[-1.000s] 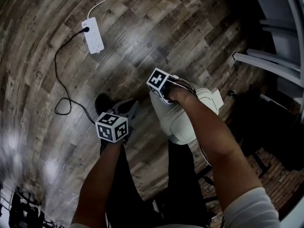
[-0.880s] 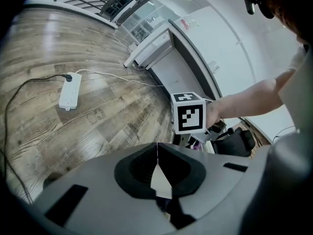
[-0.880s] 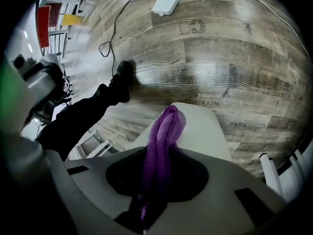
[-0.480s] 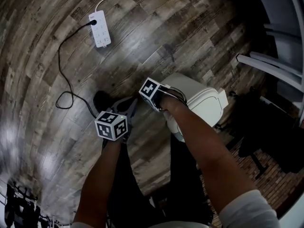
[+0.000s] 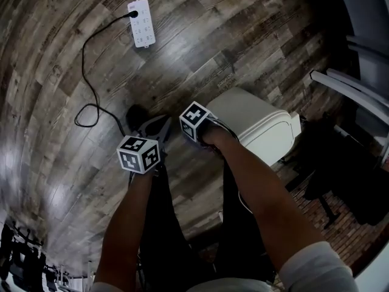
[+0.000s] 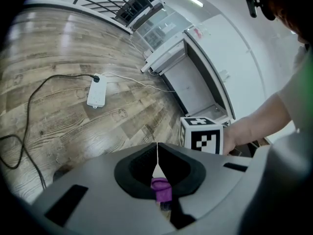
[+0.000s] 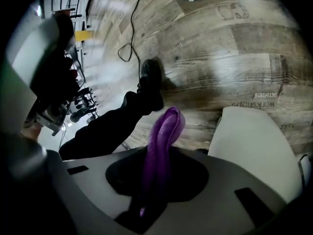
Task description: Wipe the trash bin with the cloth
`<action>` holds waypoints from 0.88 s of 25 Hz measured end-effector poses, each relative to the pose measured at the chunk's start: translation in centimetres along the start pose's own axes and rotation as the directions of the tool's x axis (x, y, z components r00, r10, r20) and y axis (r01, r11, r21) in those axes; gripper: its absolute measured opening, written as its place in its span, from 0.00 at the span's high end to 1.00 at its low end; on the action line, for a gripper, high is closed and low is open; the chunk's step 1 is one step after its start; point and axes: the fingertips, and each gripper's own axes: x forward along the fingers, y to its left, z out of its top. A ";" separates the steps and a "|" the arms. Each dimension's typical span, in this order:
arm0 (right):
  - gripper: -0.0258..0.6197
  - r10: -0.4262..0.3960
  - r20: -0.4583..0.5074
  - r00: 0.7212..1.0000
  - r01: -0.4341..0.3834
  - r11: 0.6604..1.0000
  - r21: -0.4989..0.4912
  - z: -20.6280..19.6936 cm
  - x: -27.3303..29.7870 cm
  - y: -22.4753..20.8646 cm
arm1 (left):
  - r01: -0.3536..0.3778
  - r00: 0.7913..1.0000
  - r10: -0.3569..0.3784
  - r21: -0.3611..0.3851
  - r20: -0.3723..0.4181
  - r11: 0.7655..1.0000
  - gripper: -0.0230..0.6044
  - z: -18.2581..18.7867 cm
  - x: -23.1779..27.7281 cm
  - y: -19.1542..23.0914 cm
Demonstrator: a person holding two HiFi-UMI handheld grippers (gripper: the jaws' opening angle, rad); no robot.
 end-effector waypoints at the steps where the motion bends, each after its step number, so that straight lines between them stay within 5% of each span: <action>1: 0.82 -0.012 0.023 1.000 0.012 1.000 -0.008 0.6 -0.8 -0.5 | 0.001 1.000 -0.001 -0.001 0.000 1.000 0.95 0.0 0.0 0.1; 13: 0.82 -0.288 0.129 0.949 0.282 0.957 0.060 1.6 -14.3 -16.3 | 0.044 0.999 -0.043 0.033 -0.005 0.999 0.95 1.9 5.2 -2.2; 22: 0.82 -0.379 0.105 0.919 0.367 0.923 0.118 -2.3 -17.7 -25.9 | 0.066 0.993 -0.072 -0.069 -0.091 0.995 0.95 -2.4 11.0 -5.1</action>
